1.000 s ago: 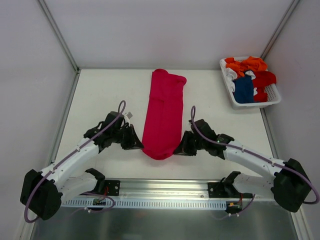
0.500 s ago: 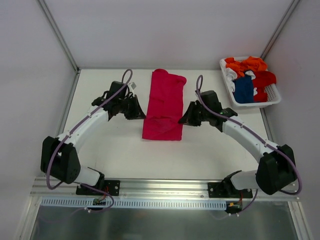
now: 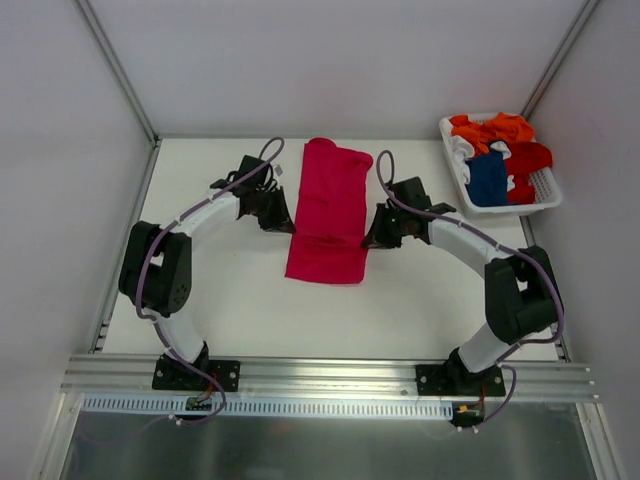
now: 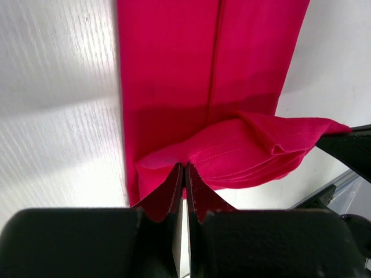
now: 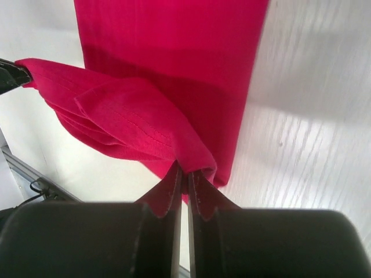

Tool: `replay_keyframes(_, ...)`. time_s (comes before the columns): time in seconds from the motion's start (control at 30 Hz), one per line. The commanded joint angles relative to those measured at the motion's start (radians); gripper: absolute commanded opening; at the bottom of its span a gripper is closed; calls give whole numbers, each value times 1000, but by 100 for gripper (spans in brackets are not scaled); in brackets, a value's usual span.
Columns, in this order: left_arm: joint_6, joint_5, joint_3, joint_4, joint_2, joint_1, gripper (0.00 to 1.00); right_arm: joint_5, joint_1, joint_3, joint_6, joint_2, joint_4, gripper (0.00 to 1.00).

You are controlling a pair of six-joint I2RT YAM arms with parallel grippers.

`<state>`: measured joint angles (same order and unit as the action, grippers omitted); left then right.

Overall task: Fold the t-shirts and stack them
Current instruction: Fold the tshirt

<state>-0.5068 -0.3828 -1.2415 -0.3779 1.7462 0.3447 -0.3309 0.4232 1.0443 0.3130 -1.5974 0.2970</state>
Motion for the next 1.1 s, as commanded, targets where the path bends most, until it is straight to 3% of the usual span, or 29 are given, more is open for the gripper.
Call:
replay_keyframes(0.0, 36, 5, -75, 36, 27, -15, 0, -26, -17, 91, -51, -70, -48, 0)
replay_keyframes(0.57, 51, -7, -199, 39, 183, -50, 0, -83, -67, 318, -109, -298, -19, 1)
replay_keyframes(0.63, 53, -14, -214, 39, 200, -50, 2, -98, -66, 324, -124, -305, -22, 10)
replay_keyframes(0.7, 63, -19, -233, 37, 202, -53, 11, -118, -67, 345, -152, -311, -18, 34)
replay_keyframes(0.73, 68, -19, -242, 36, 199, -53, 37, -128, -67, 359, -160, -309, -10, 44)
replay_keyframes(0.77, 73, -21, -252, 36, 196, -55, 50, -140, -67, 376, -172, -305, -6, 62)
replay_keyframes(0.8, 79, -22, -277, 37, 190, -62, 56, -148, -67, 413, -184, -302, -4, 70)
replay_keyframes(0.87, 76, -22, -306, 28, 179, -76, 68, -137, -72, 456, -213, -289, 14, 79)
replay_keyframes(1.07, 114, -67, -359, -15, 99, -110, 78, -125, -93, 562, -236, -248, 73, 81)
